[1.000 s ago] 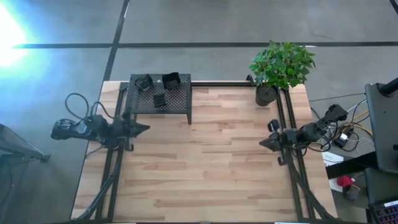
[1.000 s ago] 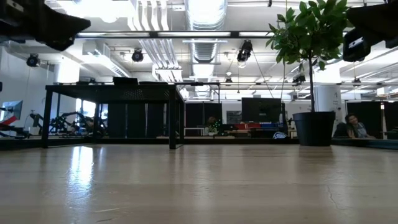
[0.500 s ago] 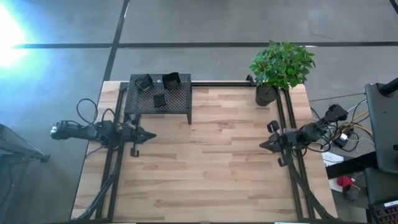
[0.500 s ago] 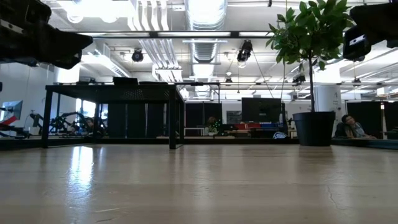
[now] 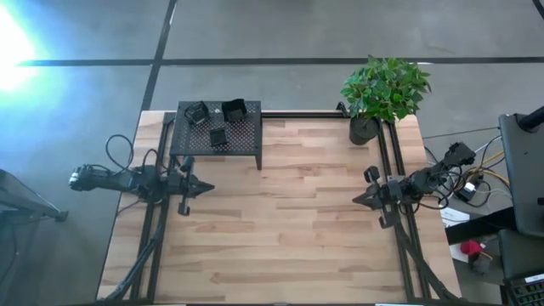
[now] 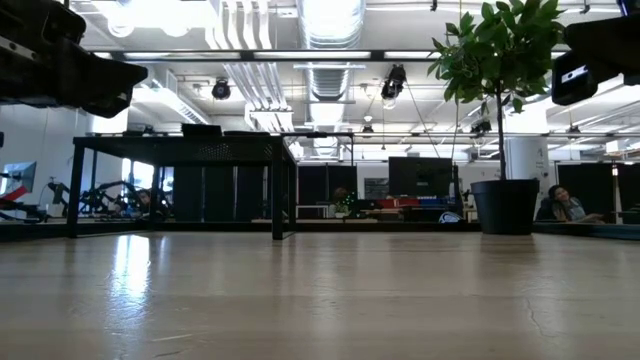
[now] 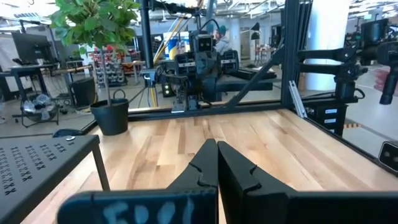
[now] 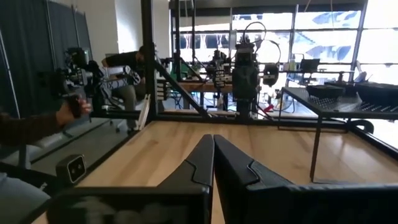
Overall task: Pick & Place Mini shaped plates
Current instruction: Return to Home Position
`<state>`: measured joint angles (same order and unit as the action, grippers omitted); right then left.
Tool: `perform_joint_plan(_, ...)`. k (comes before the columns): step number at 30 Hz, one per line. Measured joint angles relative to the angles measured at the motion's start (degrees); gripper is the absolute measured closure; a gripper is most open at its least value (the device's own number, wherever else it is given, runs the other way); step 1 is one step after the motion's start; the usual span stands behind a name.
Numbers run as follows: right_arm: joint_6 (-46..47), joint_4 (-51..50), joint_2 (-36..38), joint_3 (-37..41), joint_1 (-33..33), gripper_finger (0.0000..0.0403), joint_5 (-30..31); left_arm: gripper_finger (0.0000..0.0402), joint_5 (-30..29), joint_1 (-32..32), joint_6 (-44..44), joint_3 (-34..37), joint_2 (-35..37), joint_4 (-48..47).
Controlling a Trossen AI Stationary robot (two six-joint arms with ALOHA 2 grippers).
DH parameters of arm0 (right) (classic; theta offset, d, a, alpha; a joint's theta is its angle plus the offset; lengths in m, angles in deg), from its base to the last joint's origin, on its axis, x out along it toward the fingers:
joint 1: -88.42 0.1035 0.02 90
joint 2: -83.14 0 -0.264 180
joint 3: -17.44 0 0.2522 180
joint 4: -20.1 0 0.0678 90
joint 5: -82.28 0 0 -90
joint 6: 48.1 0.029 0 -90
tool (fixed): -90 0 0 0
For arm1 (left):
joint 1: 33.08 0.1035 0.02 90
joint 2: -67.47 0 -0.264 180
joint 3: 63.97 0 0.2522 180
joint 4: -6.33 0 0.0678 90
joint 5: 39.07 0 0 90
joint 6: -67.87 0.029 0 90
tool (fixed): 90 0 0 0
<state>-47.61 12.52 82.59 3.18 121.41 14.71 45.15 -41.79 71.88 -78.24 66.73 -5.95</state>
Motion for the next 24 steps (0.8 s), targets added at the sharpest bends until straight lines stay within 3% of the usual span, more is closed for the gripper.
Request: perform_joint_plan(24,-0.2,0.0,0.0,0.0,0.0,0.0394,0.0,0.0401,-0.3,0.0,0.0,0.1,-0.5,0.6)
